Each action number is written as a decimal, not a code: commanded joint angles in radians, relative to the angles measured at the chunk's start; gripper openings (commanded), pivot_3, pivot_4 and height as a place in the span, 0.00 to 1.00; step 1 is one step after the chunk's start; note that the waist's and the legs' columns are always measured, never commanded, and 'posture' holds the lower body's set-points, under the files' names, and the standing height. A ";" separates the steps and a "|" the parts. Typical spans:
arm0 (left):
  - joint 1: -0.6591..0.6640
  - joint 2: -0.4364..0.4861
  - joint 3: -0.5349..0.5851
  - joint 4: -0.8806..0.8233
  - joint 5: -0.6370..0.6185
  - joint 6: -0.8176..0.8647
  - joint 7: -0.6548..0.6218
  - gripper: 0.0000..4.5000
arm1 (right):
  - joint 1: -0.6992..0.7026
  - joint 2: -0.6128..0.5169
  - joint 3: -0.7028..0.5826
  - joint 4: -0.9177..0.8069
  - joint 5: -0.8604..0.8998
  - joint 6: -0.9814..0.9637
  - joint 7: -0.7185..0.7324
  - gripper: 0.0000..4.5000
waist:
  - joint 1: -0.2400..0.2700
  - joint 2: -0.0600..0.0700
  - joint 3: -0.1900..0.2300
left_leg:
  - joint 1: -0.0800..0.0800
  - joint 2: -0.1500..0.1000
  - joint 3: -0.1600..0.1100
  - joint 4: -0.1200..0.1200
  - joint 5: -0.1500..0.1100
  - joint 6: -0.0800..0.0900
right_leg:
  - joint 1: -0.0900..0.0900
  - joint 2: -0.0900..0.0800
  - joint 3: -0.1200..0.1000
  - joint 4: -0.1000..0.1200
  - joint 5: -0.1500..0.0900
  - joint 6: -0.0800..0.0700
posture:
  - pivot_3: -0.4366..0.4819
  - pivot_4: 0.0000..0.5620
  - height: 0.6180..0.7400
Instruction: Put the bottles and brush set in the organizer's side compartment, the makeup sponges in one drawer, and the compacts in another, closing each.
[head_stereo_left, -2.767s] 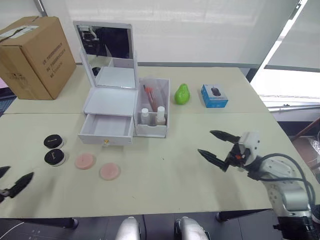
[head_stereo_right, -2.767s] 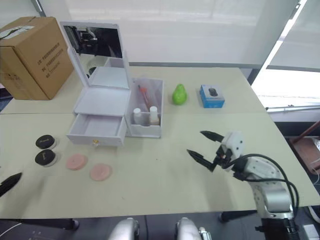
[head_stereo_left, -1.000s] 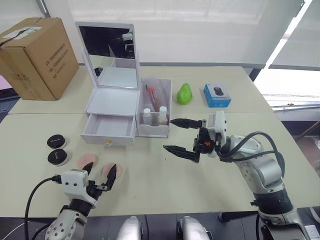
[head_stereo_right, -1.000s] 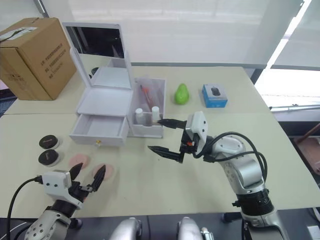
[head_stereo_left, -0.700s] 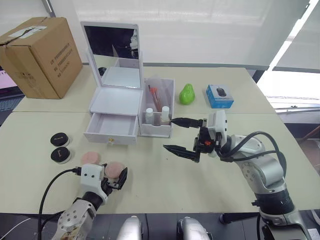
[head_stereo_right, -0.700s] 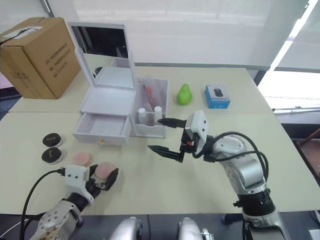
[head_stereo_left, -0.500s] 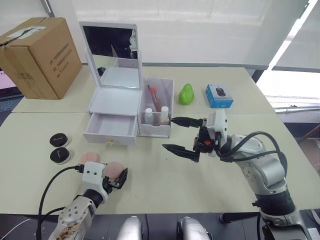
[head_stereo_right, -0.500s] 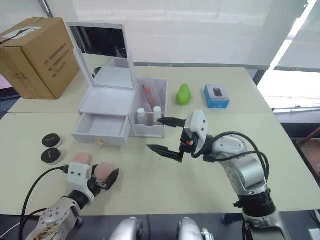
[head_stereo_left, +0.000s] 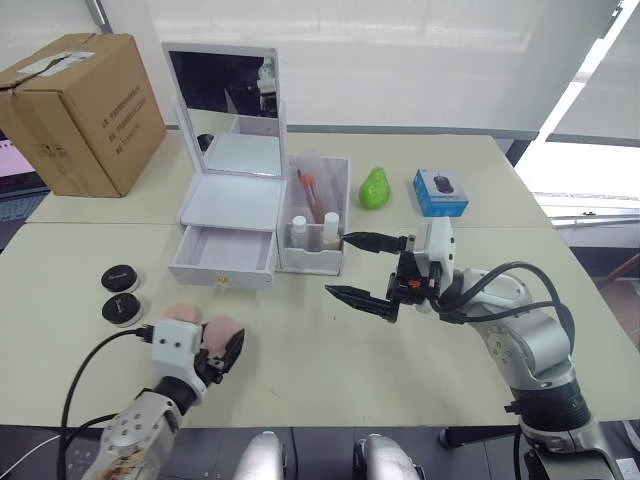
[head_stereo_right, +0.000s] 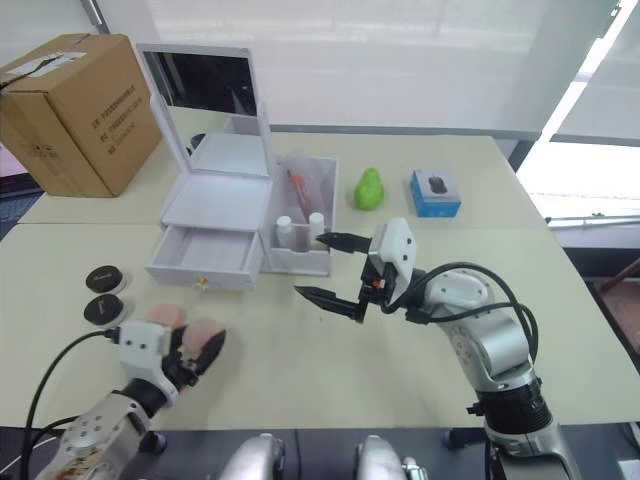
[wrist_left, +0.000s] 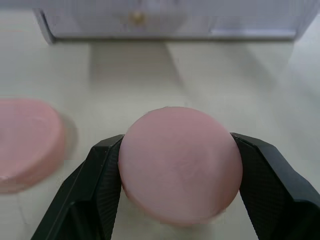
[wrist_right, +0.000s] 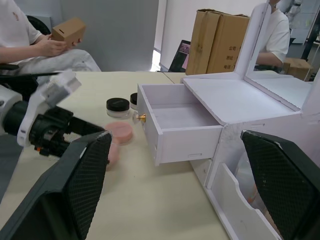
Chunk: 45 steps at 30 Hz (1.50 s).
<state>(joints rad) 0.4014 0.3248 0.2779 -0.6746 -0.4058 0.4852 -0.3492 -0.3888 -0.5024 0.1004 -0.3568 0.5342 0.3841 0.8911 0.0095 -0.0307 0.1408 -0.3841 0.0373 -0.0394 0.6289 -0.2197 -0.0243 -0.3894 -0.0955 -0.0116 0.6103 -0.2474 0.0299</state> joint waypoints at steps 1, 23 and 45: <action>0.035 0.066 0.197 -0.040 -0.128 -0.052 -0.101 0.66 | -0.013 -0.006 -0.023 -0.016 0.014 -0.005 0.009 1.00 | -0.001 0.000 0.000 | 0.000 0.000 0.000 0.000 0.000 0.000 | -0.001 0.000 0.000 0.000 0.000 0.000 | 0.48 0.27 0.85; -0.619 0.573 0.169 0.522 -0.348 0.155 -0.445 0.66 | -0.009 -0.004 -0.030 -0.036 -0.002 0.004 -0.028 1.00 | -0.018 -0.003 0.005 | 0.000 0.006 0.003 -0.001 0.000 0.000 | 0.000 0.009 0.004 0.000 0.004 0.004 | 0.48 0.27 0.85; -0.730 0.531 0.007 0.649 -0.193 0.124 -0.514 0.66 | 0.067 -0.023 -0.063 -0.124 0.009 0.043 -0.122 1.00 | -0.012 -0.003 0.005 | 0.000 0.011 0.009 -0.002 0.000 0.000 | 0.000 0.011 0.005 0.000 0.003 0.001 | 0.48 0.27 0.85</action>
<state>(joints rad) -0.3148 0.8588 0.2844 -0.0220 -0.6031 0.6150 -0.8566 -0.3191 -0.5183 0.0672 -0.4426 0.5326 0.4226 0.7789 -0.0022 -0.0339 0.1457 -0.3839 0.0486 -0.0298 0.6271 -0.2194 -0.0244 -0.3897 -0.0845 -0.0065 0.6108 -0.2445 0.0308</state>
